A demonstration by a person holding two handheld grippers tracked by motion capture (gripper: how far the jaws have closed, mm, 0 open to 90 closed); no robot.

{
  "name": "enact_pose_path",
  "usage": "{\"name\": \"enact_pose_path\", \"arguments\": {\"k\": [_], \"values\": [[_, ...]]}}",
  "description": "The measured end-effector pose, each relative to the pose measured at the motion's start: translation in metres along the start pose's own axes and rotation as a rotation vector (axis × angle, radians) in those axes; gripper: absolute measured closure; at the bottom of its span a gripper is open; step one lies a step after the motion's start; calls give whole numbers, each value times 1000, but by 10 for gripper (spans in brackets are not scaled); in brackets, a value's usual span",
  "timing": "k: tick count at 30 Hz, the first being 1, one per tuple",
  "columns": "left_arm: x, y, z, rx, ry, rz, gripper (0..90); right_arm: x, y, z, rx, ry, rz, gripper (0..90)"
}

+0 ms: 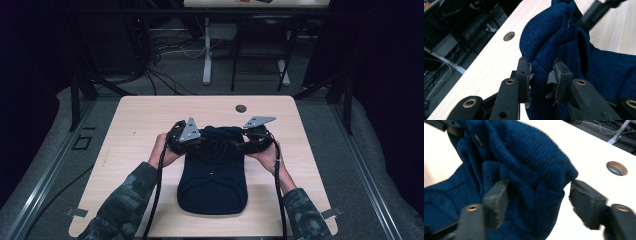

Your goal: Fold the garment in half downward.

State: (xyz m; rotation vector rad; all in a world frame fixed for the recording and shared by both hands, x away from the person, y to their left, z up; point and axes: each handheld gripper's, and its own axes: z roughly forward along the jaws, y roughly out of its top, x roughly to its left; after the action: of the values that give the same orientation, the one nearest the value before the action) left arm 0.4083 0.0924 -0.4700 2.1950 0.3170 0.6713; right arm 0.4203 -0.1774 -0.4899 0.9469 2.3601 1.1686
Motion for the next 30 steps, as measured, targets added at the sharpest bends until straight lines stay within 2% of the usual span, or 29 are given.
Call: {"name": "enact_pose_path", "arguments": {"k": [2, 4, 9, 13, 15, 18, 21, 22, 24, 27, 30], "values": [[0, -1, -1, 3, 1, -7, 709, 1, 0, 0, -7, -9, -2, 538], [1, -2, -2, 9, -4, -11, 708, 1, -1, -2, -9, -13, -28, 635], [1, -6, -4, 15, -12, -38, 702, 8, 0, -6, -26, -17, -72, 739], [0, -10, -5, 41, -16, -54, 669, 17, -3, -7, -46, -42, -134, 755], [0, -12, -5, 61, 2, -79, 575, 20, -5, -8, -59, -42, -160, 757], [1, -16, -4, 90, 6, -105, 456, 24, -7, -8, -74, -50, -201, 759], [2, -21, -1, 117, -2, -119, 436, 26, -8, -10, -91, -38, -224, 759], [1, -21, -1, 119, -4, -117, 442, 27, -9, -10, -98, -34, -230, 759], [-1, -22, -1, 109, -11, -105, 532, 28, -10, -11, -102, -34, -241, 757], [-6, -21, -3, 96, -7, -75, 605, 29, -13, -13, -104, -25, -255, 748], [-11, -22, -5, 86, -7, -54, 654, 28, -16, -17, -95, -2, -247, 719]]}}
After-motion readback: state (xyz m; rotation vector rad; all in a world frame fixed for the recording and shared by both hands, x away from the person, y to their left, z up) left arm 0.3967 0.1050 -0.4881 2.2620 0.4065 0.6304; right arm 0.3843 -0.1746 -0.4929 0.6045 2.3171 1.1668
